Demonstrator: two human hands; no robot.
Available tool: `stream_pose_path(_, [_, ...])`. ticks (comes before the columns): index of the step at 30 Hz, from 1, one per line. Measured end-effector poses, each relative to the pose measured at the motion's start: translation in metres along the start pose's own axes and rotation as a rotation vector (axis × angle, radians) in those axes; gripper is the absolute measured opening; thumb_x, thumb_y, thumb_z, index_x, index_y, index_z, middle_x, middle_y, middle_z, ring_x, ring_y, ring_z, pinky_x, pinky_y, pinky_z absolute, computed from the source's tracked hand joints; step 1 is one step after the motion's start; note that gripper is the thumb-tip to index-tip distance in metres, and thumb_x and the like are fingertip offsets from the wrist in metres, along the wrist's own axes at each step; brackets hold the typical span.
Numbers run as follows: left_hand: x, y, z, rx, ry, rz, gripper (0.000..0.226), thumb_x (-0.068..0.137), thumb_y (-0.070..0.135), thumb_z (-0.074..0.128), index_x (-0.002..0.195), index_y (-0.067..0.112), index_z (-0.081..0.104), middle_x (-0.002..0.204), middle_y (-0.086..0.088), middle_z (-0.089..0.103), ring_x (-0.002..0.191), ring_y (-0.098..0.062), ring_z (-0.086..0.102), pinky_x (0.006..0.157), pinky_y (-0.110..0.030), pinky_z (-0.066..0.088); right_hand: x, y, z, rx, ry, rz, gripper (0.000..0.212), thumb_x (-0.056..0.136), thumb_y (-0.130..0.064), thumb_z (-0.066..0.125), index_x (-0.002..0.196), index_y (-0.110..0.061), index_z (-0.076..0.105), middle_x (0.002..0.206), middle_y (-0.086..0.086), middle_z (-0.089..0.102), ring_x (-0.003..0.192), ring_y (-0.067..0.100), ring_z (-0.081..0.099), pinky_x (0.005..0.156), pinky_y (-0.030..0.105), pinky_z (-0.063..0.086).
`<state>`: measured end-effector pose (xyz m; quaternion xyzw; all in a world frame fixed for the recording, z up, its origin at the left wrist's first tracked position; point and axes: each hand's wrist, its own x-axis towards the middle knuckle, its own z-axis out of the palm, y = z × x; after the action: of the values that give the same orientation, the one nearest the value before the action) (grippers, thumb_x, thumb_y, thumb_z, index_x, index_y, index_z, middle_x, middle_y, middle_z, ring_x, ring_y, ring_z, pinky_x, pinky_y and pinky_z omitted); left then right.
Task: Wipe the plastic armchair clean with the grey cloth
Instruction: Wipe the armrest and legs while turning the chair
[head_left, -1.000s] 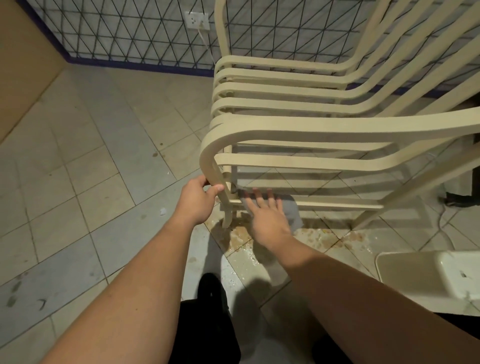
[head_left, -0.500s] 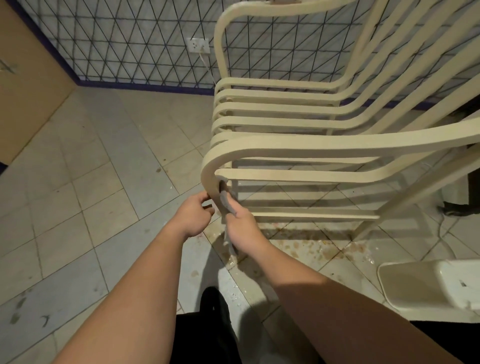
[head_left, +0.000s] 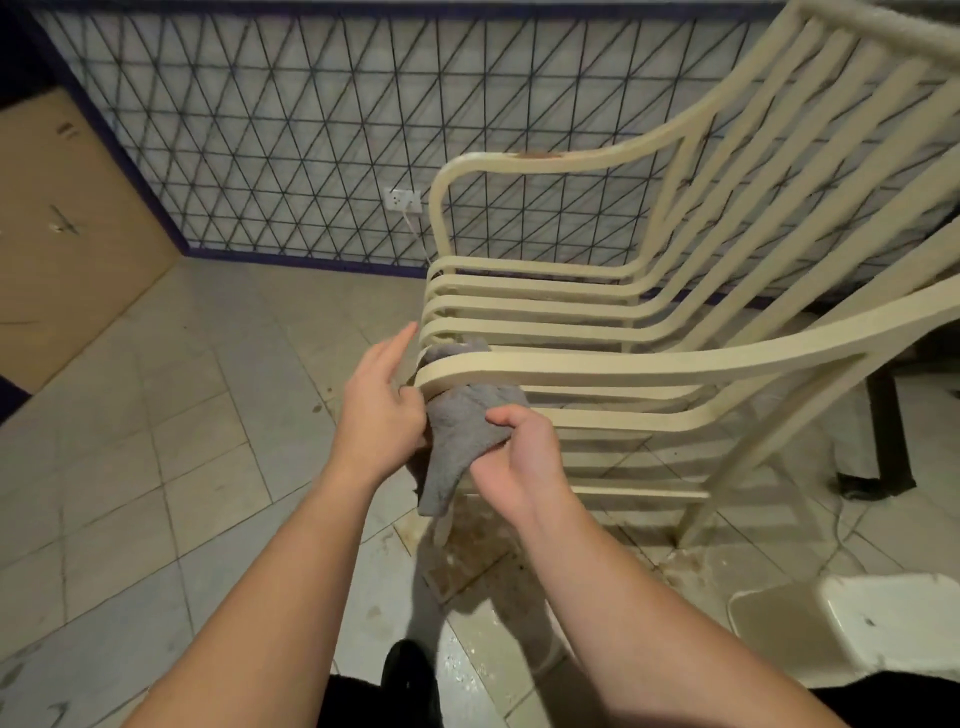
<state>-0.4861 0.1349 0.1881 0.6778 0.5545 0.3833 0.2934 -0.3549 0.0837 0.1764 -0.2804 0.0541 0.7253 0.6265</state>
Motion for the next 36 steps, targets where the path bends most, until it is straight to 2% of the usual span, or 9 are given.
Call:
stream_pose_path(6, [-0.002, 0.073, 0.031, 0.476, -0.354, 0.398, 0.067, 0.092, 0.013, 0.053, 0.153, 0.037, 0.037, 0.158, 0.010, 0.038, 0.143, -0.017, 0.037, 0.118, -0.040, 0.034, -0.030, -0.043, -0.008, 0.157, 0.167, -0.138, 0.047, 0.091, 0.004, 0.039, 0.137, 0.001, 0.046, 0.117, 0.024, 0.061, 0.100, 0.036, 0.062, 0.076, 0.041, 0.052])
stream_pose_path(13, [-0.012, 0.087, 0.054, 0.858, -0.465, 0.329, 0.082, 0.087, 0.008, 0.051, 0.158, 0.035, 0.020, 0.166, 0.008, 0.022, 0.153, -0.025, 0.017, 0.124, -0.049, 0.017, -0.069, -0.148, -0.044, 0.177, 0.328, -0.395, 0.058, 0.086, 0.009, 0.031, 0.142, -0.003, 0.041, 0.132, 0.018, 0.051, 0.117, 0.032, 0.054, 0.107, 0.036, 0.040])
stream_pose_path(17, [-0.010, 0.109, 0.061, 0.936, -0.464, 0.272, 0.064, 0.087, 0.012, 0.048, 0.148, 0.031, 0.044, 0.152, 0.004, 0.046, 0.136, -0.027, 0.043, 0.110, -0.048, 0.039, -0.104, -0.199, -0.056, 0.190, 0.362, -0.524, 0.054, 0.082, 0.011, 0.033, 0.131, -0.004, 0.051, 0.136, 0.019, 0.050, 0.122, 0.035, 0.053, 0.113, 0.046, 0.036])
stream_pose_path(22, [-0.011, 0.130, 0.069, 0.915, -0.411, 0.210, 0.032, 0.092, 0.014, 0.049, 0.118, 0.024, 0.066, 0.093, -0.002, 0.065, 0.083, -0.024, 0.060, 0.077, -0.036, 0.052, -0.146, -0.225, -0.077, 0.099, 0.480, -0.608, 0.045, 0.083, 0.009, 0.038, 0.124, -0.004, 0.053, 0.127, 0.018, 0.055, 0.115, 0.035, 0.058, 0.108, 0.044, 0.044])
stream_pose_path(26, [-0.011, 0.122, 0.073, 0.914, -0.398, 0.209, 0.024, 0.089, 0.014, 0.054, 0.111, 0.019, 0.062, 0.092, -0.004, 0.061, 0.082, -0.027, 0.057, 0.071, -0.036, 0.050, -0.166, -0.233, -0.095, 0.133, 0.595, -0.825, 0.031, 0.091, 0.009, 0.036, 0.105, -0.006, 0.059, 0.109, 0.010, 0.060, 0.087, 0.023, 0.063, 0.081, 0.028, 0.055])
stream_pose_path(28, [-0.010, 0.116, 0.073, 0.915, -0.397, 0.217, 0.029, 0.087, 0.013, 0.055, 0.114, 0.022, 0.059, 0.099, -0.004, 0.062, 0.089, -0.029, 0.059, 0.076, -0.039, 0.054, -0.167, -0.236, -0.097, -0.006, 0.628, -1.016, 0.041, 0.093, 0.009, 0.033, 0.118, -0.008, 0.061, 0.103, 0.006, 0.061, 0.079, 0.014, 0.062, 0.060, 0.016, 0.051])
stream_pose_path(30, [-0.008, 0.112, 0.073, 0.938, -0.401, 0.255, 0.037, 0.085, 0.011, 0.054, 0.120, 0.023, 0.058, 0.107, -0.004, 0.063, 0.095, -0.030, 0.061, 0.079, -0.040, 0.055, -0.165, -0.233, -0.096, -0.383, 0.668, -1.172, 0.049, 0.096, 0.005, 0.036, 0.133, -0.016, 0.060, 0.110, -0.002, 0.065, 0.088, 0.004, 0.063, 0.062, 0.005, 0.048])
stream_pose_path(32, [-0.008, 0.110, 0.074, 0.944, -0.402, 0.284, 0.039, 0.084, 0.009, 0.052, 0.121, 0.020, 0.057, 0.111, -0.004, 0.061, 0.096, -0.031, 0.060, 0.081, -0.042, 0.055, -0.156, -0.228, -0.096, -0.811, 0.649, -1.252, 0.052, 0.097, 0.004, 0.039, 0.141, -0.020, 0.054, 0.127, -0.014, 0.060, 0.110, -0.005, 0.057, 0.085, 0.001, 0.044])
stream_pose_path(36, [-0.008, 0.108, 0.073, 0.922, -0.408, 0.280, 0.053, 0.083, 0.003, 0.049, 0.133, 0.018, 0.055, 0.128, -0.005, 0.058, 0.109, -0.032, 0.058, 0.092, -0.042, 0.053, -0.119, -0.221, -0.113, -1.523, 0.533, -1.109, 0.068, 0.095, 0.006, 0.040, 0.155, -0.023, 0.028, 0.161, -0.011, 0.025, 0.148, 0.007, 0.019, 0.122, 0.031, 0.015])
